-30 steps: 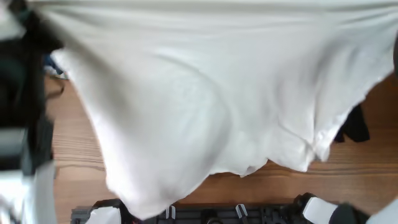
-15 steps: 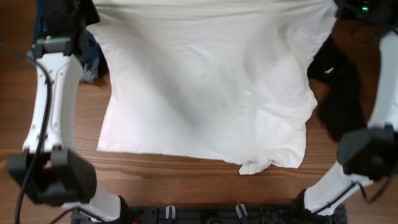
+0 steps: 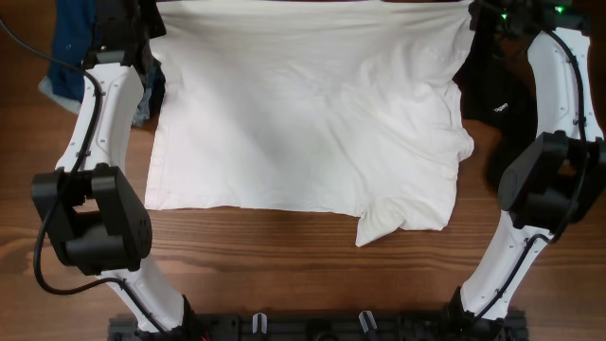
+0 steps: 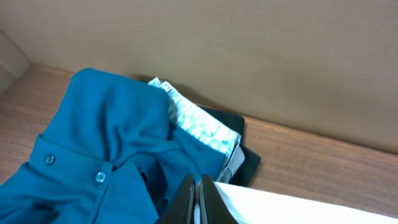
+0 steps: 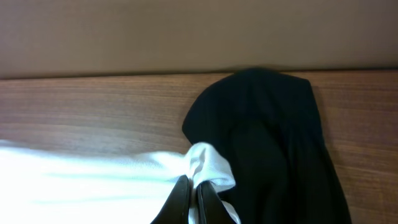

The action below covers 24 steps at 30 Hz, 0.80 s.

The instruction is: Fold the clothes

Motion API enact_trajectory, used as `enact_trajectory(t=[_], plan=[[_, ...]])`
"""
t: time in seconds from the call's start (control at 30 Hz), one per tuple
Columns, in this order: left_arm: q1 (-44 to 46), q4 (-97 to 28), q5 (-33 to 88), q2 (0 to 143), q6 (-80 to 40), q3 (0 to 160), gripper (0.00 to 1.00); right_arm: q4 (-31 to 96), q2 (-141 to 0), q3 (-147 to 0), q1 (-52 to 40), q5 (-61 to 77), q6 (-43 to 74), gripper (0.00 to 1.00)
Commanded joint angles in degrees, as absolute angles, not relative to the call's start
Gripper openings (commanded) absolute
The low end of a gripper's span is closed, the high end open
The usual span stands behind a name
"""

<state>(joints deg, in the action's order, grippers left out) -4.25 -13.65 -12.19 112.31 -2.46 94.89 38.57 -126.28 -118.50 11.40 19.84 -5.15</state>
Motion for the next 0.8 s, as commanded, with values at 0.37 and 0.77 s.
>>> enact_trajectory(t=[0.37, 0.77], plan=[[-5.7, -35.0, -15.0, 112.3, -1.7, 94.9, 0.04, 63.4, -124.2, -118.5, 12.2, 17.0, -4.1, 0.04], [-5.7, -45.1, -14.8, 112.4, -1.8, 94.8, 0.04, 66.7, -124.3, -111.2, 12.2, 16.5, -2.8, 0.05]])
